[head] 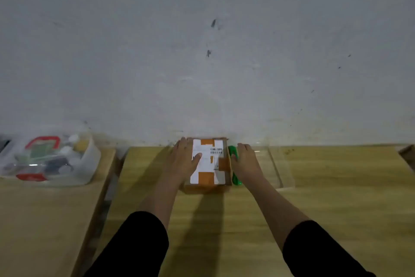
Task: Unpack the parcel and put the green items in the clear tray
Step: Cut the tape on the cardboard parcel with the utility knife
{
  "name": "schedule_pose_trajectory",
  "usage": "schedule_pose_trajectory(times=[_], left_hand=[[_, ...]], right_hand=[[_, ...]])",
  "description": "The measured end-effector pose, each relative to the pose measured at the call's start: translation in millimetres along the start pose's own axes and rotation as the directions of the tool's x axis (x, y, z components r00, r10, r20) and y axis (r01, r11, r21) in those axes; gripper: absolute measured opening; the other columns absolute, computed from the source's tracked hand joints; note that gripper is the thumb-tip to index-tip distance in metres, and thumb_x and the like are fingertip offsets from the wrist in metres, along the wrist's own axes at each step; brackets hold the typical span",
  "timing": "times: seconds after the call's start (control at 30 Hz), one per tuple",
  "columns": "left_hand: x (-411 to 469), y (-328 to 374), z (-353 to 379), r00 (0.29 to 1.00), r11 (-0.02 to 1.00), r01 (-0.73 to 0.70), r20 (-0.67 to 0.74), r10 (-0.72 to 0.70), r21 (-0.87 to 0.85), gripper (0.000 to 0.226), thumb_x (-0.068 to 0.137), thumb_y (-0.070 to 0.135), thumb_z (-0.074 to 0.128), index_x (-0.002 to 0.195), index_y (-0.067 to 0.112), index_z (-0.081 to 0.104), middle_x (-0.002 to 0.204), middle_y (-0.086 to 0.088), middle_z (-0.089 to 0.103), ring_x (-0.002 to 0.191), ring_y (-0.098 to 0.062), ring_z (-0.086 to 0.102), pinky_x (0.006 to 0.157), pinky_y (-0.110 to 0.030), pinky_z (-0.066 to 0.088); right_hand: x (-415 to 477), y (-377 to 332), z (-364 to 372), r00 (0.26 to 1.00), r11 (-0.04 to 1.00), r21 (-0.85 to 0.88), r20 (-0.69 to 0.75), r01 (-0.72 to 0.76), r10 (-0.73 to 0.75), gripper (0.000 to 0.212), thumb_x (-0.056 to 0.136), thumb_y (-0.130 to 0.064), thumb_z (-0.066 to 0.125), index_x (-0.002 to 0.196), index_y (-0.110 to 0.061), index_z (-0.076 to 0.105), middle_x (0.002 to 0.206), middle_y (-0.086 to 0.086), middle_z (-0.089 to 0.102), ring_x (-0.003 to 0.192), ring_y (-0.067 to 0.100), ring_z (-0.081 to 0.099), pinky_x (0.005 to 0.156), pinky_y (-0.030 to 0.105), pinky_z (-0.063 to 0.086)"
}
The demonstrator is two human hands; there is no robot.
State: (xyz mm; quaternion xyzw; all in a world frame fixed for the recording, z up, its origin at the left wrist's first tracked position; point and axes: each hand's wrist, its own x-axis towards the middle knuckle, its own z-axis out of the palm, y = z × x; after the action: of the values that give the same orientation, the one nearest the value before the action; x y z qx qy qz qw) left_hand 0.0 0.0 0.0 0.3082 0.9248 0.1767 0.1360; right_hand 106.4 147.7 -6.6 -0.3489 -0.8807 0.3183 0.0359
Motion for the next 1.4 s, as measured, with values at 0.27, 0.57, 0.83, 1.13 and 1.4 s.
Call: schedule_pose_trajectory(times=[0.27,0.57,0.83,1.13,1.4], left_hand=[[3,-20,52,0.995,0.970,0.092,0.054,-0.082,-0.227,0.066,0.095,0.039,0.041,0.146,0.031,0.000,0.152,-0.005,0.025,0.135,-0.027,0.034,0.094,-0.041,0.046],[3,-24,65,0.997,0.861,0.072,0.047,-0.056,-0.504,0.065,0.097,0.029,0.042,0.147,0.030,0.002,0.151,0.000,0.031,0.131,-0.022,0.042,0.089,-0.036,0.051],[0,-25,63,0.996,0.822,0.086,0.073,-0.055,-0.562,0.065,0.097,0.030,0.040,0.147,0.032,-0.001,0.152,0.000,0.030,0.131,-0.022,0.042,0.093,-0.041,0.051],[-7,-24,60,0.995,0.844,0.092,0.083,-0.057,-0.528,0.065,0.098,0.031,0.038,0.147,0.032,-0.005,0.149,-0.004,0.033,0.128,-0.024,0.044,0.093,-0.043,0.051],[-6,-24,63,0.996,0.817,0.087,0.077,-0.052,-0.571,0.065,0.098,0.029,0.038,0.147,0.033,-0.005,0.152,-0.003,0.030,0.133,-0.025,0.039,0.100,-0.046,0.046]], right_hand=[[12,34,53,0.971,0.971,0.101,-0.085,-0.216,0.224,0.030,0.094,-0.011,0.042,0.121,-0.002,0.051,0.119,0.017,0.054,0.105,0.032,0.055,0.085,0.041,0.048],[11,44,70,0.966,0.979,0.017,-0.161,-0.202,0.203,0.030,0.086,-0.006,0.057,0.115,-0.007,0.059,0.112,0.012,0.061,0.098,0.029,0.059,0.077,0.036,0.051],[5,38,63,0.957,0.972,0.076,-0.174,-0.223,0.233,0.023,0.085,-0.006,0.058,0.106,-0.009,0.066,0.103,0.011,0.066,0.085,0.028,0.061,0.065,0.030,0.048],[3,15,41,0.923,0.961,0.228,-0.314,-0.155,0.223,0.034,0.082,-0.012,0.066,0.115,-0.006,0.063,0.106,0.011,0.069,0.087,0.024,0.065,0.067,0.029,0.053],[0,0,33,0.972,0.992,0.125,-0.227,-0.029,0.057,0.028,0.084,-0.018,0.064,0.110,-0.008,0.065,0.104,0.010,0.066,0.075,0.013,0.052,0.047,0.012,0.031]])
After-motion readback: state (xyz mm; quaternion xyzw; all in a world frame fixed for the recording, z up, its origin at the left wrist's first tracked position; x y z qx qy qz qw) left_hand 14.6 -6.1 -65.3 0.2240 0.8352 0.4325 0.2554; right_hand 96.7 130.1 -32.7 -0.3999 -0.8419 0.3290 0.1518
